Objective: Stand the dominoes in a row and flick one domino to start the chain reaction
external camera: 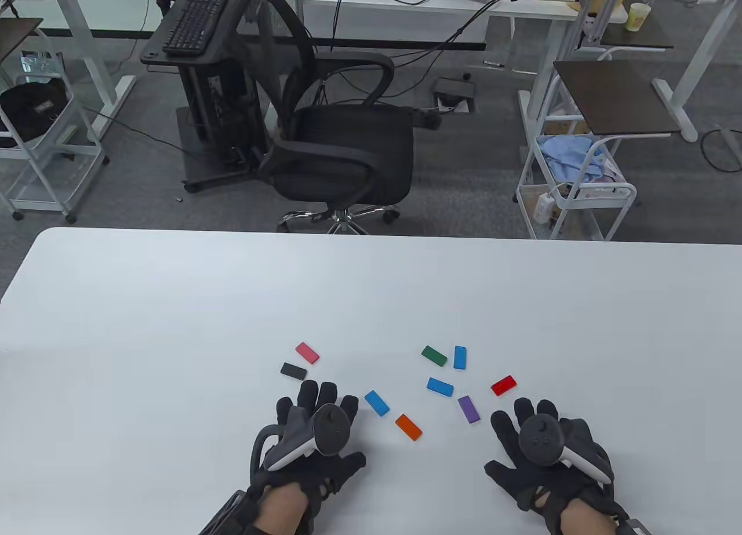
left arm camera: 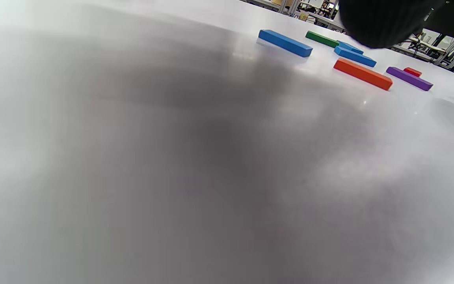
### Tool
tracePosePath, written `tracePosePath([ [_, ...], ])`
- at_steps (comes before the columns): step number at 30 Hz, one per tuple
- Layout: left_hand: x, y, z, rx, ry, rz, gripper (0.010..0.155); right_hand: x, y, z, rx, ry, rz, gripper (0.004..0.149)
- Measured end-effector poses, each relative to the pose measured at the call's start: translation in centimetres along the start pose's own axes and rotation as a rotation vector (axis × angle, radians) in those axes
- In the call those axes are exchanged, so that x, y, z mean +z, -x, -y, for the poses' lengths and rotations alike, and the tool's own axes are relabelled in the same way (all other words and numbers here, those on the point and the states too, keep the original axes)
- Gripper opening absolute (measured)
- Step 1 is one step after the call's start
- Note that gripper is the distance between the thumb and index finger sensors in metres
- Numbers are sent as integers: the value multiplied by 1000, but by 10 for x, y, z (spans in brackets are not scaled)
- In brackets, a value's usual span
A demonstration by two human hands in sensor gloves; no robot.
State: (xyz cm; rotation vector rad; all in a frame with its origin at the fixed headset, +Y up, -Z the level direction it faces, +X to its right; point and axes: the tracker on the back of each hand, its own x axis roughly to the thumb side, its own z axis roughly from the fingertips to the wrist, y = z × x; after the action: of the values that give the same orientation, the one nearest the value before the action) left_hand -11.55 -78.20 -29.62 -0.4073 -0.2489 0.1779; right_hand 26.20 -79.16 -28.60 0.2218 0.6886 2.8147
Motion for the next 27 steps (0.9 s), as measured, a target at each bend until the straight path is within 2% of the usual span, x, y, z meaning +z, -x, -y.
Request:
tracePosePath([
  [27, 0, 2, -1, 12, 25, -5, 86, -2, 1, 0, -33, -8, -11, 74],
])
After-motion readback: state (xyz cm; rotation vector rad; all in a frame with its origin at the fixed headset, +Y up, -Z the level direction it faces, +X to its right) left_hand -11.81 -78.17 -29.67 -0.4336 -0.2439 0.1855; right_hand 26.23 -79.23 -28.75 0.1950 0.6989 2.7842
